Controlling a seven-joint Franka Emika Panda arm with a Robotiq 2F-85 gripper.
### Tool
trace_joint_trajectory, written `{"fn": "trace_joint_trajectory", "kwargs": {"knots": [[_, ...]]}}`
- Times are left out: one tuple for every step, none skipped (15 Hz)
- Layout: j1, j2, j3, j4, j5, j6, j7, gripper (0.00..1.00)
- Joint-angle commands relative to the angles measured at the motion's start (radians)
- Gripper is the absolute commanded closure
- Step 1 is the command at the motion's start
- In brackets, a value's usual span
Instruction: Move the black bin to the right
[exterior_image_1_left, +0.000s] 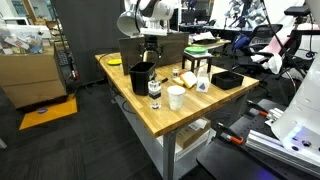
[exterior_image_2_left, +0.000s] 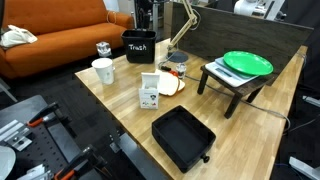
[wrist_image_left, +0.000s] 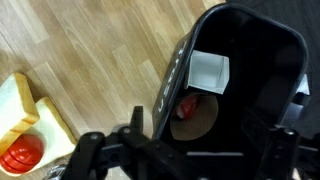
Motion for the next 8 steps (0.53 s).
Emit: {"fn": "trace_joint_trajectory", "kwargs": {"knots": [[0.004, 0.027, -0.013, 0.043, 0.031, -0.038, 0.018, 0.00], [0.004, 0.029, -0.014, 0.033, 0.034, -0.038, 0.023, 0.00], [0.003, 0.029, -0.016, 0.023, 0.037, -0.039, 0.028, 0.00], [0.002, 0.032, -0.018, 0.016, 0.039, -0.043, 0.032, 0.00], [0.000, 0.037, -0.018, 0.013, 0.043, -0.046, 0.036, 0.00], [-0.001, 0.045, -0.021, 0.011, 0.045, -0.048, 0.039, 0.00], [-0.004, 0.052, -0.021, 0.009, 0.051, -0.048, 0.041, 0.00], [-0.005, 0.059, -0.023, 0.011, 0.054, -0.050, 0.041, 0.00]]}}
